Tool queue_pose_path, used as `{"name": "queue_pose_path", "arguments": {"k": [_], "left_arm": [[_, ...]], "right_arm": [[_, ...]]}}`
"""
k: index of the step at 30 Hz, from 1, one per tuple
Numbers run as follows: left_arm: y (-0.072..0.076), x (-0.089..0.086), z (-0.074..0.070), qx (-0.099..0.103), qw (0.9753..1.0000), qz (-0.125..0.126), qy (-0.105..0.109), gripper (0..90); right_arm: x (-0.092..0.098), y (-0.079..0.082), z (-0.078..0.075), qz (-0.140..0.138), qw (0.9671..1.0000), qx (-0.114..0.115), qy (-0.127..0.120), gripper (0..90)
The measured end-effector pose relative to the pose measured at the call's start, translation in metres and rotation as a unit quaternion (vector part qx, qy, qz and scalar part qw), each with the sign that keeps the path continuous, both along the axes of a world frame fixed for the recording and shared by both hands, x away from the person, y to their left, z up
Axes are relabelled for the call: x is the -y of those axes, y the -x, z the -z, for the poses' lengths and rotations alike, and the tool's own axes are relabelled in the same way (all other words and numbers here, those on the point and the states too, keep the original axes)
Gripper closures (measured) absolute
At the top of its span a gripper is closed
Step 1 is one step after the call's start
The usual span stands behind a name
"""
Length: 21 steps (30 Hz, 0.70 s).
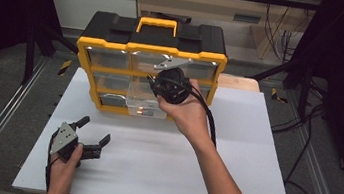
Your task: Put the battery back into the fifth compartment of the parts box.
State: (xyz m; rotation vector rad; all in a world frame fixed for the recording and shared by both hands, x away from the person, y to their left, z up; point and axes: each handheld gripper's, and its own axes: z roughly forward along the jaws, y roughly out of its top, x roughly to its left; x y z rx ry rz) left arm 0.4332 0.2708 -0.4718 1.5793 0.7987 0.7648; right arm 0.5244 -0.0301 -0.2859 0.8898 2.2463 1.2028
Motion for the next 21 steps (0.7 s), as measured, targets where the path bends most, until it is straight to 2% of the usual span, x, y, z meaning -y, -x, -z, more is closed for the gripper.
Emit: {"name": "queue_pose_path", "arguments": {"k": [7,20,21], "left_arm": [[0.000,0.000,0.000,0.000,1.0000,0.000,-0.001,1.1],[0.000,0.001,0.000,0.001,1.0000,0.003,-0.006,1.0],[0.000,0.002,0.000,0.001,1.0000,0.003,-0.007,1.0]], "right_arm": [[-0.007,-0.002,0.005,-0.008,0.9999,-0.007,0.010,76.8],[-0.013,-0.007,0.008,-0.011,0.9998,-0.013,0.013,76.6],[-0.013,-0.008,0.008,-0.002,0.9999,-0.007,0.008,67.1]]}}
